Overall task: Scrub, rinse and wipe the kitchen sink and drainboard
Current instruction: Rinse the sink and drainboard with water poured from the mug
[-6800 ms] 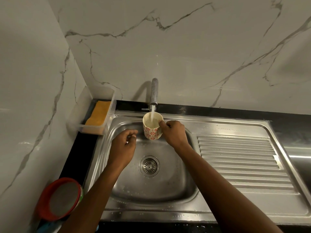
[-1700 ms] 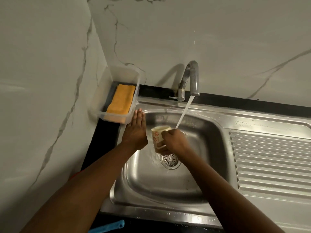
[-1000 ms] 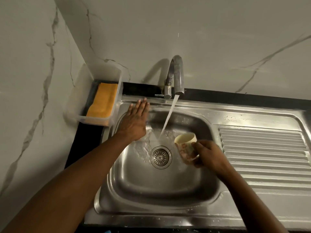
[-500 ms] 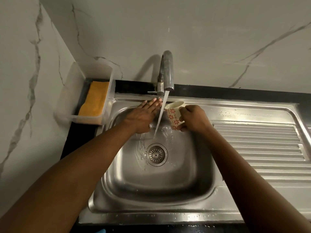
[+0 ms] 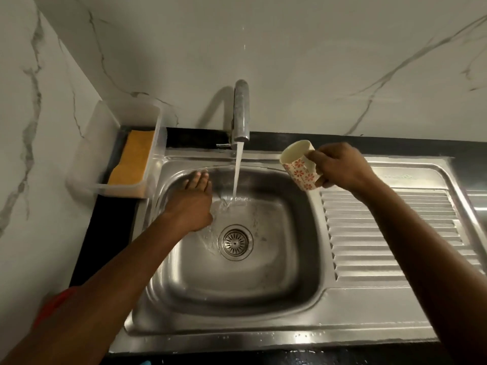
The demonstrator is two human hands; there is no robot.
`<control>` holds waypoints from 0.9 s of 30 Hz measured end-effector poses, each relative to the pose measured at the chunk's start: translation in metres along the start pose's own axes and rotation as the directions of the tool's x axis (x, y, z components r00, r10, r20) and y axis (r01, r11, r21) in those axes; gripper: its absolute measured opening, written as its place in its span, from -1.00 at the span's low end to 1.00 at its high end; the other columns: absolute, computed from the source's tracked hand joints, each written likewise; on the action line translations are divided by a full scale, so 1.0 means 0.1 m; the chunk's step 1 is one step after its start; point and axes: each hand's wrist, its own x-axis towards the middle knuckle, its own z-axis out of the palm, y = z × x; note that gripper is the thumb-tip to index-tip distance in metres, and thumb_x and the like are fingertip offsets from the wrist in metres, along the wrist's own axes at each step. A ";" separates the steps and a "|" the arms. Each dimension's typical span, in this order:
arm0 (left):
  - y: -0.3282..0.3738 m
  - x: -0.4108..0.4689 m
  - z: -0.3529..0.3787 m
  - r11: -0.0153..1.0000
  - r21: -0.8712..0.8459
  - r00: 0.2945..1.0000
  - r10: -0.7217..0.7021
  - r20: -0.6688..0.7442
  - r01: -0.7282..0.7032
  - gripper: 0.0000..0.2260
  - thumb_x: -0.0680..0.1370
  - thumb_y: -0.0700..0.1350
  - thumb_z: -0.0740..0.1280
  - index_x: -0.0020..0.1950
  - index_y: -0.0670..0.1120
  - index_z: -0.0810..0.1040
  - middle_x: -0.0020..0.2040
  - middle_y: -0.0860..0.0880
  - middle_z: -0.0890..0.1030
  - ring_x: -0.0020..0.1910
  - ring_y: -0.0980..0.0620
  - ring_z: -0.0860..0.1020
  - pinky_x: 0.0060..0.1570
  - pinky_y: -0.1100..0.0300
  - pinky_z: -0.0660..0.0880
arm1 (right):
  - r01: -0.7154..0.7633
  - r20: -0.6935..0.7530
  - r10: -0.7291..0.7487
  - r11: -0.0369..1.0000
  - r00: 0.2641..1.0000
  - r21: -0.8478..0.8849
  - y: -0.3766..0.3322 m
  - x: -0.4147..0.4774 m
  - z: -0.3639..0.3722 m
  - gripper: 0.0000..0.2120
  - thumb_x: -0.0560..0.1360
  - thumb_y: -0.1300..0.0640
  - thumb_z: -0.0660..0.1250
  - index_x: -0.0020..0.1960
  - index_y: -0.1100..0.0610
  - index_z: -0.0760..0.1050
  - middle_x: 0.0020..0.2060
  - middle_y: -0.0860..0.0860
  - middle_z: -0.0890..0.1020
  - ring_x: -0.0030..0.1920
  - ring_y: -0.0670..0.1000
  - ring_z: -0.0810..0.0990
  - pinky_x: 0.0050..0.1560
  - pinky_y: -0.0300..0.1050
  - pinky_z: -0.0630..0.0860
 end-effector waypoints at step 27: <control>2.65 1.29 0.04 0.654 -0.749 0.945 -0.302 -0.126 0.109 -0.17 0.70 0.28 -0.04 0.64 -0.27 -0.35 0.61 -0.29 -0.44 0.60 -0.27 -0.44 0.63 -0.16 -0.25 | 0.336 0.209 -0.264 0.773 0.942 -0.538 0.52 0.86 -0.48 -0.50 0.60 -0.28 0.29 0.31 0.06 0.63 -0.14 -0.02 0.71 -0.22 -0.03 0.68 -0.25 -0.14 0.57</control>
